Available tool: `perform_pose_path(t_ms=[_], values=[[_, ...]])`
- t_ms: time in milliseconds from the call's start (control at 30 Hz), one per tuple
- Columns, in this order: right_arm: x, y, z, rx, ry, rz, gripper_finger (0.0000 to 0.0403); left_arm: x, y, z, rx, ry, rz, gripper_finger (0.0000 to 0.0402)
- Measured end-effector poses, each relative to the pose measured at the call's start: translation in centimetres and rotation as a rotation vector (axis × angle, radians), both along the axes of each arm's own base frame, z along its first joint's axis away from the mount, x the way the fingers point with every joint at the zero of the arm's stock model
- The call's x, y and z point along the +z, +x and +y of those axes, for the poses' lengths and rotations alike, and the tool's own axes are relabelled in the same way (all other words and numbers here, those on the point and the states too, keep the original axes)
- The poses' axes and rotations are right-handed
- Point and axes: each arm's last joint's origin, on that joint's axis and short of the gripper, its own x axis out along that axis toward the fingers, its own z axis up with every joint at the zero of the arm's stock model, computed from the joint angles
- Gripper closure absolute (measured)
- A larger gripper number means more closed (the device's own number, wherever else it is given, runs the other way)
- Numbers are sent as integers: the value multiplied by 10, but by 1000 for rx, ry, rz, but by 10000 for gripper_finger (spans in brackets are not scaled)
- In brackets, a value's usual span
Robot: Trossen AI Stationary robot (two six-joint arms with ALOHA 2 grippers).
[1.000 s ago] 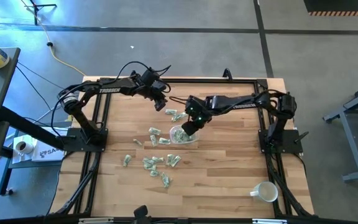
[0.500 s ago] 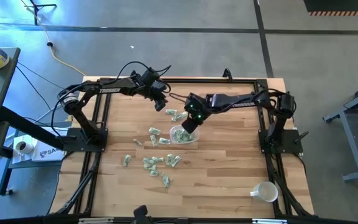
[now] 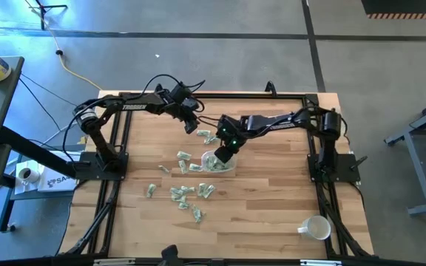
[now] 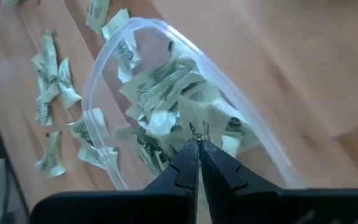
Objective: Pick and place Stevia / Truvia into bins
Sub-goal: Put the stevia packet into the transparent container
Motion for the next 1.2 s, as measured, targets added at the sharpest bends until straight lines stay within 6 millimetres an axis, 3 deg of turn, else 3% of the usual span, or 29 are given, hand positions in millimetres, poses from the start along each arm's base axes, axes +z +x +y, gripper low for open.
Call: perform_pose_path(t_ms=[167, 300, 533, 767, 1033, 1200], values=[[33, -9, -3, 0, -210, -18, 385, 0, 0, -1, -73, 16, -12, 218], [54, -17, -5, -1, -331, -44, 352, -1, 3, -5, -136, 47, -4, 218], [54, -37, -13, 19, -435, 128, 221, -8, 20, -24, -229, 169, 49, 215], [53, -47, -19, 69, -458, 203, 106, -20, 39, -27, -230, 223, 178, 169], [53, -50, -23, 112, -478, 210, 89, -19, 67, -11, -278, 135, 294, 144], [52, -52, -23, 149, -504, 239, 88, -27, 67, -15, -344, 118, 343, 161]])
